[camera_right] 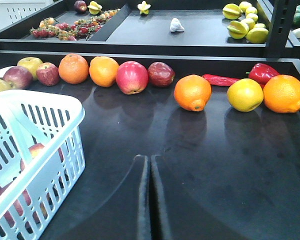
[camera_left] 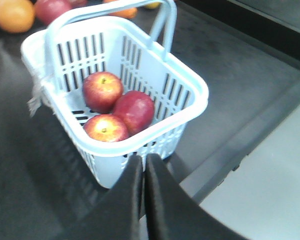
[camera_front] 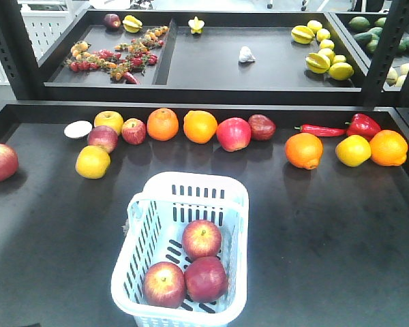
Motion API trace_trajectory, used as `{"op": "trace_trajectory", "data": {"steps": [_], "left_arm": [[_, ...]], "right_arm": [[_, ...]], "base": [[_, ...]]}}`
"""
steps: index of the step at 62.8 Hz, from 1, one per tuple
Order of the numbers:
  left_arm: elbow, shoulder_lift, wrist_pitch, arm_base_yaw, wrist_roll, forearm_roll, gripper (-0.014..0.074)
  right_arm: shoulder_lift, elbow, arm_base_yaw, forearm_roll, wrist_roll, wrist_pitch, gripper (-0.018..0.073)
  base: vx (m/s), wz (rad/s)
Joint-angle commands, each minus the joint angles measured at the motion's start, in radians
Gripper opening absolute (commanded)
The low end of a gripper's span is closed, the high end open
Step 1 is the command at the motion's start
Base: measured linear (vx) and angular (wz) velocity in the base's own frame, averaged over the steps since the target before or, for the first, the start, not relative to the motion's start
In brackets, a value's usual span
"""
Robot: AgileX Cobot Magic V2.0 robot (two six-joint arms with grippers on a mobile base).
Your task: Pick three apples into basket with both arms
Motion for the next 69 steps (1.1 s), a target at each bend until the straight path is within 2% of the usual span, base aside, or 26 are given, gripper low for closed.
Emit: {"op": "trace_trajectory", "data": {"steps": [1, 4, 8, 16, 40, 45, 51, 58, 69], "left_arm": [[-0.028, -0.033, -0.116, 0.062, 0.237, -0.169, -0.0006], [-0.028, -0.056, -0.137, 0.101, 0.322, -0.227, -0.0006], [-0.028, -0.081, -0.164, 0.155, 0.360, -0.255, -0.0006], [-0.028, -0.130, -0.186, 0.291, 0.359, -0.250, -0.0006], [-0.019, -0.167, -0.188, 0.812, 0.360, -0.246, -0.0006], [0.021, -0.191, -0.208, 0.901, 0.360, -0.246, -0.0006], [0.102, -0.233, -0.263, 0.973, 0.360, -0.255, -0.0006], [0.203, -0.286, -0.342, 1.028, 0.349, -0.255, -0.0006], [0.327, -0.348, -0.442, 1.045, 0.350, -0.255, -0.0006]], "right_arm": [[0.009, -0.029, -0.004, -0.003, -0.004, -0.080, -0.0009], [0.009, -0.029, -0.004, -0.003, -0.004, -0.080, -0.0009], [0.009, -0.029, -0.004, -0.003, -0.004, -0.080, -0.0009], [0.009, -0.029, -0.004, -0.003, -0.004, -0.080, -0.0009], [0.009, -0.029, -0.004, -0.003, -0.004, -0.080, -0.0009], [0.009, -0.029, -0.004, -0.003, -0.004, -0.080, -0.0009], [0.009, -0.029, -0.004, -0.003, -0.004, -0.080, -0.0009], [0.009, -0.029, -0.004, -0.003, -0.004, -0.080, -0.0009], [0.009, -0.029, -0.004, -0.003, -0.004, -0.080, -0.0009]], "base": [[0.00, 0.00], [0.00, 0.00], [0.00, 0.00], [0.00, 0.00], [0.00, 0.00], [0.00, 0.00], [0.00, 0.00], [0.00, 0.00], [0.00, 0.00]]}}
